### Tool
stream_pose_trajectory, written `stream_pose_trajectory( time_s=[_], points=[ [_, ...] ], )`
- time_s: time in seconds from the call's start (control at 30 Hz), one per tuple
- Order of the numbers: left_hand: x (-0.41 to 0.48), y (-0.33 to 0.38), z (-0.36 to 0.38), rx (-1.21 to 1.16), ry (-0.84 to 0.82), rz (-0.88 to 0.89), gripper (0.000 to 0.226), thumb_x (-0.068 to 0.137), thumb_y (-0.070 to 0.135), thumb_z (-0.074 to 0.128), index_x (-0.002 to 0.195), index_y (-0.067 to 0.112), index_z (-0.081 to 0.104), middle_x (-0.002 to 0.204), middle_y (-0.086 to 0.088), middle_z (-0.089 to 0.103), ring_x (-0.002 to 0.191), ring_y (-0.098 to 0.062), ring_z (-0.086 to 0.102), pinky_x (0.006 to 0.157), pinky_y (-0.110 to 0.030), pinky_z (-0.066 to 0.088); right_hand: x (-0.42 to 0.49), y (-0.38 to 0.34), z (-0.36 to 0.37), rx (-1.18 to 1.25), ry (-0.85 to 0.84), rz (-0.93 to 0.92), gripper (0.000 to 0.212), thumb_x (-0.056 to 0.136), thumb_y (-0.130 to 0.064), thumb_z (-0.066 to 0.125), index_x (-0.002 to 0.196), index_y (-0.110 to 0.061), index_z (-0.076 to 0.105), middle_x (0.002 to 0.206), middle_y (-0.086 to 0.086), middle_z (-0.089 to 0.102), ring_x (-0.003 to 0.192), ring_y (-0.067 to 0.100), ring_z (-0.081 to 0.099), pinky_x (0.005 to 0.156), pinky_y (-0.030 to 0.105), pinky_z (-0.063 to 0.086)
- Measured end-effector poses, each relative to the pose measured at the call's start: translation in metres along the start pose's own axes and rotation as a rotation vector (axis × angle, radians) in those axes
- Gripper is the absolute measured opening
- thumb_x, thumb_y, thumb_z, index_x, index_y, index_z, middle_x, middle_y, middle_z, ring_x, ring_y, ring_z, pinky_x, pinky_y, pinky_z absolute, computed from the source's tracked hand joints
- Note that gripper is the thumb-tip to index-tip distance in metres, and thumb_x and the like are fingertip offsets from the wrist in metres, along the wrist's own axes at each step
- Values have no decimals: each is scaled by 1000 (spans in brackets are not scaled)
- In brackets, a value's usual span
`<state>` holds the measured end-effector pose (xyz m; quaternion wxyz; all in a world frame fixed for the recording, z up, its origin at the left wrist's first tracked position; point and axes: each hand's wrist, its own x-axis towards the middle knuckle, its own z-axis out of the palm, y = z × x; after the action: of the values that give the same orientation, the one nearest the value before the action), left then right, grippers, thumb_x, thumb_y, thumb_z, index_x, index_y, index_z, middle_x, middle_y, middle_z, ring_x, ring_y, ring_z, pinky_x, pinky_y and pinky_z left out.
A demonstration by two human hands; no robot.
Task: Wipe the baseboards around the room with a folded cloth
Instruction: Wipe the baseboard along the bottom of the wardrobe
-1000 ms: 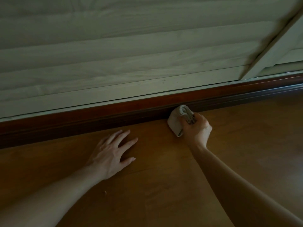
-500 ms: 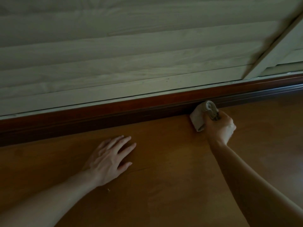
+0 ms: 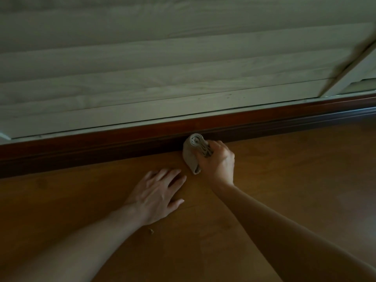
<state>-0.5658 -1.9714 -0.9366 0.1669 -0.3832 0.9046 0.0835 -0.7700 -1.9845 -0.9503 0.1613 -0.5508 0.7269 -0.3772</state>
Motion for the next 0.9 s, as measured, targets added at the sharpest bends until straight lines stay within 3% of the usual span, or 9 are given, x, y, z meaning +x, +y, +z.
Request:
stream_pose_trajectory(
  time_s=[0.13, 0.2, 0.3, 0.4, 0.47, 0.67, 0.77, 0.9],
  points=[
    [5, 3, -1, -6, 4, 4, 71, 96, 65, 20, 149, 25, 44, 153, -3, 44, 136, -24, 46, 107, -43, 44, 10, 13, -21, -70, 5, 5, 26, 83, -33, 78, 100, -14, 73, 93, -3, 66, 79, 7, 57, 62, 10, 36],
    [12, 10, -4, -9, 26, 25, 72, 97, 65, 17, 153, 25, 37, 158, -4, 36, 141, -25, 40, 112, -44, 38, 18, 30, -43, -104, 13, 43, 23, 84, -32, 77, 100, -16, 73, 93, -3, 66, 80, 8, 57, 62, 15, 40],
    [33, 27, -12, 5, 7, 91, 70, 102, 65, 21, 161, 29, 11, 167, -2, 8, 152, -24, 16, 122, -44, 20, 34, 66, -88, -153, 20, 135, 23, 86, -29, 74, 105, -17, 72, 98, 2, 68, 86, 16, 62, 66, 27, 48],
    [60, 51, -26, 9, 21, 96, 72, 101, 66, 25, 161, 31, 3, 168, -2, 2, 154, -24, 10, 123, -47, 16, 38, 92, -128, -141, 40, 205, 24, 87, -31, 73, 108, -20, 71, 99, -1, 68, 90, 14, 62, 65, 20, 44],
    [77, 65, -31, 12, 11, 81, 74, 100, 67, 25, 161, 32, 1, 169, -2, -1, 154, -24, 7, 124, -48, 14, 36, 100, -143, -112, 47, 216, 23, 86, -32, 73, 107, -22, 72, 97, -4, 69, 90, 12, 63, 68, 24, 49],
    [107, 97, -39, -8, 3, 26, 81, 98, 71, 26, 161, 28, -2, 169, 2, -6, 154, -22, 3, 123, -49, 16, 46, 107, -138, -73, 44, 100, 22, 85, -32, 74, 101, -18, 71, 91, -2, 69, 83, 15, 64, 67, 33, 54],
    [111, 111, -35, -39, 13, -48, 84, 97, 73, 24, 161, 26, -4, 169, 3, -8, 155, -22, 2, 123, -50, 15, 55, 104, -123, -63, -14, -57, 25, 85, -30, 75, 103, -14, 72, 95, 0, 69, 82, 14, 62, 65, 26, 48],
    [111, 131, -30, -99, -16, -162, 84, 97, 73, 24, 160, 30, -11, 168, 6, -17, 155, -21, -10, 125, -51, 5, 60, 131, -131, -66, 49, -14, 17, 86, -28, 74, 95, -13, 71, 86, -1, 65, 73, 13, 58, 59, 26, 42]
  ],
)
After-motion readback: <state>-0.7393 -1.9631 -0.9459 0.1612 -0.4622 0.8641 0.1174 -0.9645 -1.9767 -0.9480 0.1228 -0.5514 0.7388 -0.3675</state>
